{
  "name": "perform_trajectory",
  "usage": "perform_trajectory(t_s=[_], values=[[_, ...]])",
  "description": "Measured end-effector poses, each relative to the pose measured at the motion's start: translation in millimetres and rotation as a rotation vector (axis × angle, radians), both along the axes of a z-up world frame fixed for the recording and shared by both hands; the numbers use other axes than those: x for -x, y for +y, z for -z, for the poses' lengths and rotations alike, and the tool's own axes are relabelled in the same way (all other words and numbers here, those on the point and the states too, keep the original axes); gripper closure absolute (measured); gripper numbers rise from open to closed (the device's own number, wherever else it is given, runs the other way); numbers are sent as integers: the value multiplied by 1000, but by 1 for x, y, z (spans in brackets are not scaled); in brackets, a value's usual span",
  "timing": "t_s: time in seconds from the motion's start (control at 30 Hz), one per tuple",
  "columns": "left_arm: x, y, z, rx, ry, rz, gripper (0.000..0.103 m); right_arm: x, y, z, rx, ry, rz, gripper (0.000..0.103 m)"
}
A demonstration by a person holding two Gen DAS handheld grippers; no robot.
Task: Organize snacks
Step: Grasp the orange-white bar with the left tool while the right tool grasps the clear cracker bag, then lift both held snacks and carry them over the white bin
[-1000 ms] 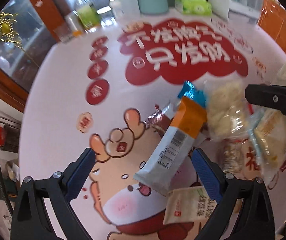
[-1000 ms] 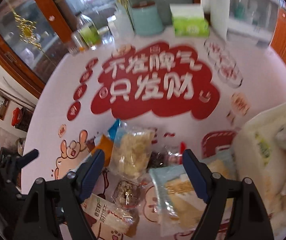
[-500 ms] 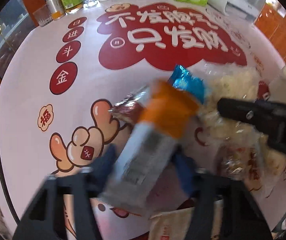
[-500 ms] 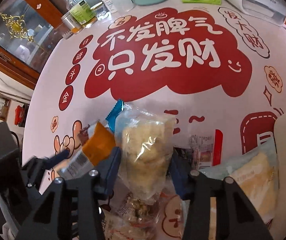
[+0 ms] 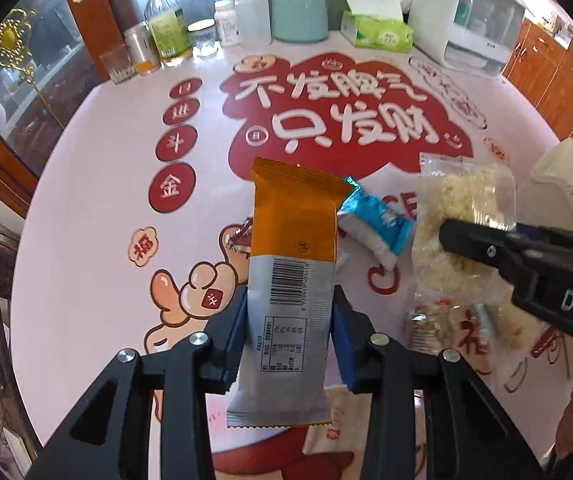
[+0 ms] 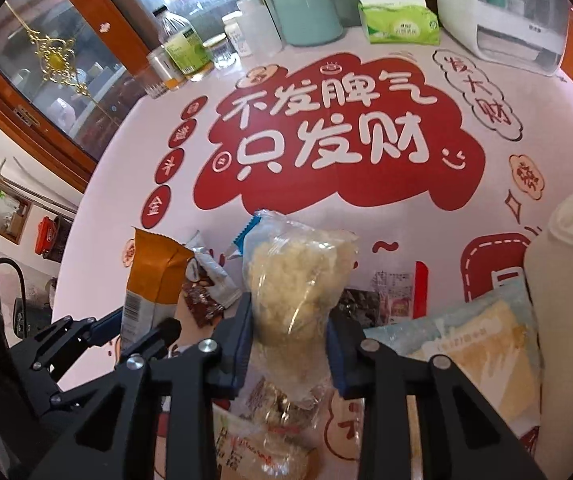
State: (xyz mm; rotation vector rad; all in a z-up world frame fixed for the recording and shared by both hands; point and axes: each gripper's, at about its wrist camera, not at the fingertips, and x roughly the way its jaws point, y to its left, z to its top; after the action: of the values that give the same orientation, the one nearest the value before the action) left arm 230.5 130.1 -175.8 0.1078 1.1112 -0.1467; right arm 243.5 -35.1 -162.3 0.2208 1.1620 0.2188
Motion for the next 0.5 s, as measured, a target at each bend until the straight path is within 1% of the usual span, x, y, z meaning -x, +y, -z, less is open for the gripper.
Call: perform_trajectory(t_s=[0.27,0.5], values=[[28,-29,-41,1,-68,29,66,28,-17,-32,-29,-55,-5,71],[51,-74,-60,5,-93,79,66,60,-48,-55,-21,-102,12,70]])
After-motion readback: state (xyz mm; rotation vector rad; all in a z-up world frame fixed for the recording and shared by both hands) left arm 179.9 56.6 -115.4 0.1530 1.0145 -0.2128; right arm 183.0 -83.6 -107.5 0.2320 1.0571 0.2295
